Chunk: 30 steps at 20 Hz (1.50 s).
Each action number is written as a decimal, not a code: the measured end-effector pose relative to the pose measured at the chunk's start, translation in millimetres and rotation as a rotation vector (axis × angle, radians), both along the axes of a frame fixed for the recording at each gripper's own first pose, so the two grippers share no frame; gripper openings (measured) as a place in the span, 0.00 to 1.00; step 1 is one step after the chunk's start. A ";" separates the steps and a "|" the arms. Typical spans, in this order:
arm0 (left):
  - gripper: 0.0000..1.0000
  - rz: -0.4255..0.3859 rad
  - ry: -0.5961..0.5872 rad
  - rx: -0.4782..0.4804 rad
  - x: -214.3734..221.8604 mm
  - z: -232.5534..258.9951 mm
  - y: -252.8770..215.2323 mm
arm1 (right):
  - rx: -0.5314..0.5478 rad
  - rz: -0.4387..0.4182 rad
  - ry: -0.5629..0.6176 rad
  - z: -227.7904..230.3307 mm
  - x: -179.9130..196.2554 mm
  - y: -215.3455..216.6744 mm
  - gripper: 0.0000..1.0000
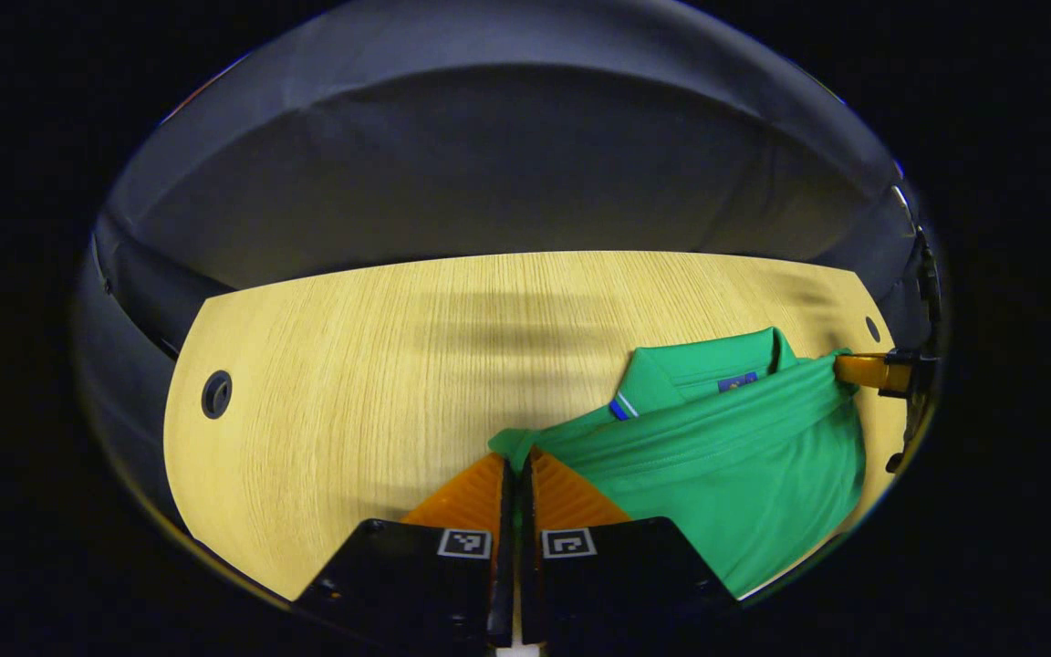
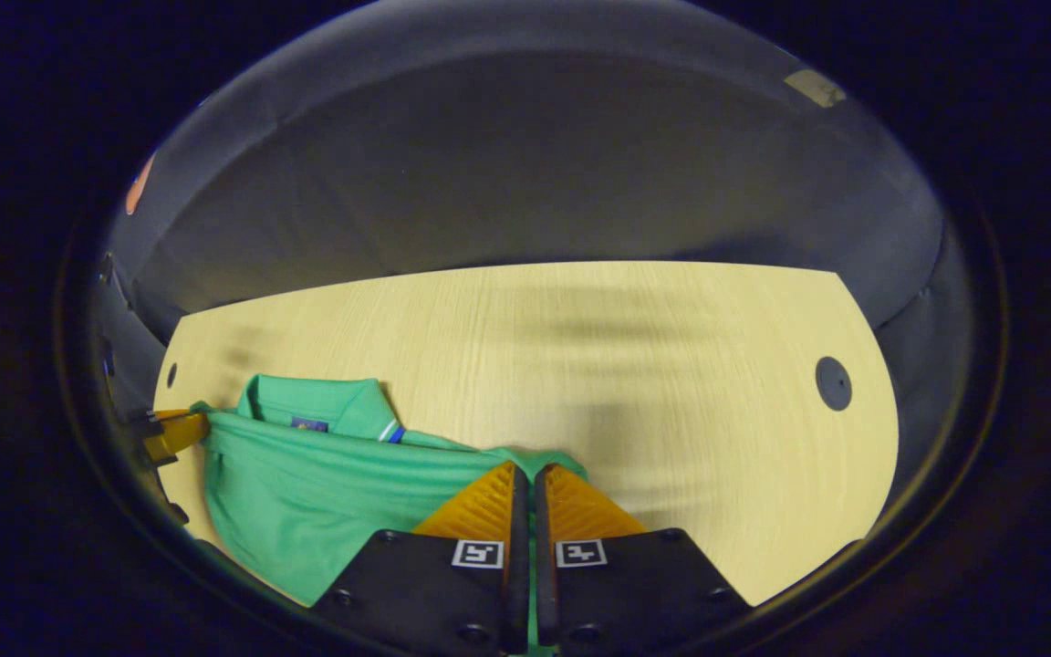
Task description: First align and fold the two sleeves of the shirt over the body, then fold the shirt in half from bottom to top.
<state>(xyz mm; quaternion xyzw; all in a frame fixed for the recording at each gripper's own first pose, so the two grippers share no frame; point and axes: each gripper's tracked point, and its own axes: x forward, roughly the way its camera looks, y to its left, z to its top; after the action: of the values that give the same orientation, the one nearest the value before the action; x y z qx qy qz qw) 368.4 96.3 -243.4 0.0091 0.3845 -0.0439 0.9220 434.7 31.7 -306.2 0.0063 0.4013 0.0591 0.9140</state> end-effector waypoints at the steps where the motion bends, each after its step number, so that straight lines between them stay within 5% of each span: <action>1: 0.13 0.002 -0.003 0.012 1.6 1.3 3.4 | -0.007 0.011 -0.003 0.8 -2.7 -0.3 0.07; 3: 0.32 0.001 -0.004 0.038 2.0 0.8 9.2 | -0.039 0.033 -0.020 3.8 -1.3 -1.7 0.11; 4: 0.40 0.003 -0.001 0.043 1.5 1.8 10.9 | -0.041 0.045 -0.029 7.8 -3.5 0.4 0.21; 5: 0.46 0.004 0.000 0.041 1.2 3.9 8.6 | -0.034 0.054 -0.041 14.6 -6.6 2.6 0.41; 6: 0.70 0.004 -0.005 0.024 0.1 8.4 5.6 | -0.030 0.058 -0.053 22.1 -9.4 2.9 0.61; 7: 0.76 0.003 -0.017 0.003 -4.0 15.8 2.8 | -0.032 0.056 -0.064 29.3 -13.2 2.0 0.81; 8: 0.75 0.011 -0.039 -0.011 -6.1 26.0 1.5 | -0.022 0.063 -0.076 38.0 -17.2 5.8 0.82; 9: 0.94 0.021 -0.065 -0.014 -6.3 38.4 3.2 | -0.009 0.070 -0.087 47.0 -22.5 9.2 0.91; 10: 0.96 0.026 -0.082 -0.022 -10.3 50.4 3.0 | -0.005 0.074 -0.096 56.5 -29.3 10.5 0.95; 17: 0.97 0.054 -0.217 -0.073 -71.7 154.7 -0.7 | -0.071 0.039 -0.285 171.6 -94.8 -2.8 0.94; 23: 0.97 0.076 -0.443 -0.067 -152.1 261.7 3.2 | -0.085 -0.002 -0.526 284.5 -200.6 -7.1 0.98; 30: 0.97 0.123 -0.619 -0.088 -268.6 339.5 -1.7 | -0.030 -0.030 -0.695 345.9 -323.8 -32.3 0.94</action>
<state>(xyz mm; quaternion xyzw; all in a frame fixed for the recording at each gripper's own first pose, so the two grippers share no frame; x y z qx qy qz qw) 99.8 94.6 96.1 -0.0412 0.0833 0.0002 0.9957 110.9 -0.7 39.7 -0.0217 0.0668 0.0382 0.9968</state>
